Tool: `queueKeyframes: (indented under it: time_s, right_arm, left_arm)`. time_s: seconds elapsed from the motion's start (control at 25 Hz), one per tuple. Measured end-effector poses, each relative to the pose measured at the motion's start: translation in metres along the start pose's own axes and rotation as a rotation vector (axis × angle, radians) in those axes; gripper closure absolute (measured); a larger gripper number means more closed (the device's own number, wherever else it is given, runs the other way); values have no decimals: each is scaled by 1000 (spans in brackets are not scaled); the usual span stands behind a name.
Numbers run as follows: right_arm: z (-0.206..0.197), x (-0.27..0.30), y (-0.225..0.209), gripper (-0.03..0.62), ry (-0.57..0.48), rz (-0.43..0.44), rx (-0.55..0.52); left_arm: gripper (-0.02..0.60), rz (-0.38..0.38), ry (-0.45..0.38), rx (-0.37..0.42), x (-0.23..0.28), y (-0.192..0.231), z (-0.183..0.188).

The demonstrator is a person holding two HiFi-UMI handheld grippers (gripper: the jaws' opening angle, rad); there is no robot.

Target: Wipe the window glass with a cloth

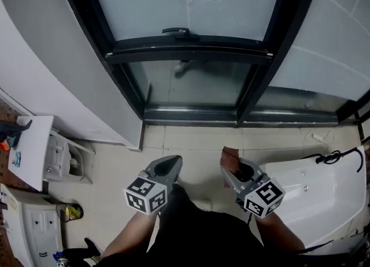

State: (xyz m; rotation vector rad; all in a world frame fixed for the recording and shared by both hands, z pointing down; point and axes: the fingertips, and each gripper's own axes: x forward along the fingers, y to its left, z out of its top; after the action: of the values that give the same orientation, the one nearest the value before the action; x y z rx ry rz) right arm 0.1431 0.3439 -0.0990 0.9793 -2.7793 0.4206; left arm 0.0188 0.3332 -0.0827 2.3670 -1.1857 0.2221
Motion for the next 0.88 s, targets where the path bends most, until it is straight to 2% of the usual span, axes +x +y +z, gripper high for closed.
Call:
queueKeyframes:
  time_s: [0.2,0.44,0.64,0.88]
  right_arm:
    - [-16,-34,9,517,2,-8,29]
    - [-17,-48,20,517,-23,-48,26]
    - [-6,-41,36,517,-37,-101,19]
    - [-4,-11,66,517,-39,-138,26]
  left_arm:
    - [565,8,36,-11,-12,-28,-24]
    - [565,-12,36,34,-24,-35,-22]
    - [565,-52,33,77,-42,-29,-9]
    - [565,-84,38,93,-70,1,-4]
